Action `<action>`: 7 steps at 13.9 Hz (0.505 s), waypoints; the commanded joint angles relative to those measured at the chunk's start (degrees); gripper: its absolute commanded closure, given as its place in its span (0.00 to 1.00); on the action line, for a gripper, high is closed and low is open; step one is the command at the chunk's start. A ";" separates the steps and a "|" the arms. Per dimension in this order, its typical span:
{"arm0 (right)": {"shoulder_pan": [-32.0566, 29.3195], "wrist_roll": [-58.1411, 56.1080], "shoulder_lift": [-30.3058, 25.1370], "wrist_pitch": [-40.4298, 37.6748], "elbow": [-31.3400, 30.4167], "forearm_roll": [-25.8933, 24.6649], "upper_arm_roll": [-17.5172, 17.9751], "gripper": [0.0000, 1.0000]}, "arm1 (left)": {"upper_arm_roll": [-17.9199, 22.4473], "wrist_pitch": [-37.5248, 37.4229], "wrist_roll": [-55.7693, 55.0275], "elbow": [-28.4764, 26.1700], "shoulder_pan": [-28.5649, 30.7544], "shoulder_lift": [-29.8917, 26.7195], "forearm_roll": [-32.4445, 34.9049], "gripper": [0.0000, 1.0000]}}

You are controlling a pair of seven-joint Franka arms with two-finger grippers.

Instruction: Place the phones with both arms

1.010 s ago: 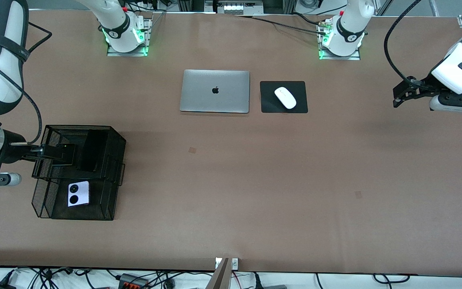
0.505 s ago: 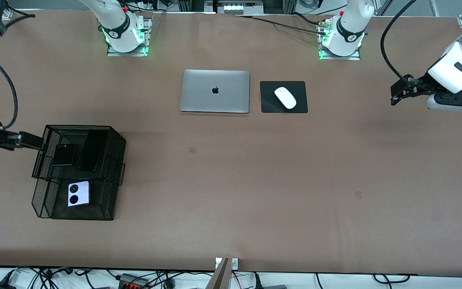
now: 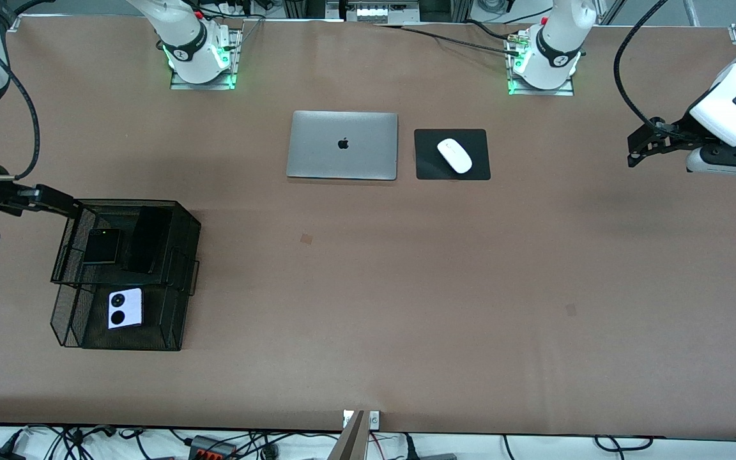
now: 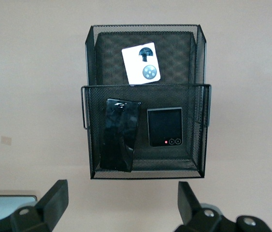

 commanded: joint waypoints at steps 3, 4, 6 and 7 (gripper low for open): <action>-0.82 -0.51 -12.68 2.84 -16.58 -1.04 1.52 0.00 | -0.26 -1.27 0.35 1.28 -0.16 0.09 -0.51 0.00; -0.91 -0.51 -14.53 2.92 -18.87 -1.04 1.52 0.00 | -0.44 -1.27 0.35 1.28 -0.16 0.09 -0.51 0.00; -0.82 -0.60 -16.30 3.98 -21.34 -1.04 1.52 0.00 | -0.88 -1.27 0.26 1.28 -0.08 0.09 -0.60 0.00; -0.91 -0.77 -16.30 4.24 -21.35 -1.04 1.52 0.00 | -0.88 -1.35 0.26 1.28 -0.08 0.09 -0.60 0.00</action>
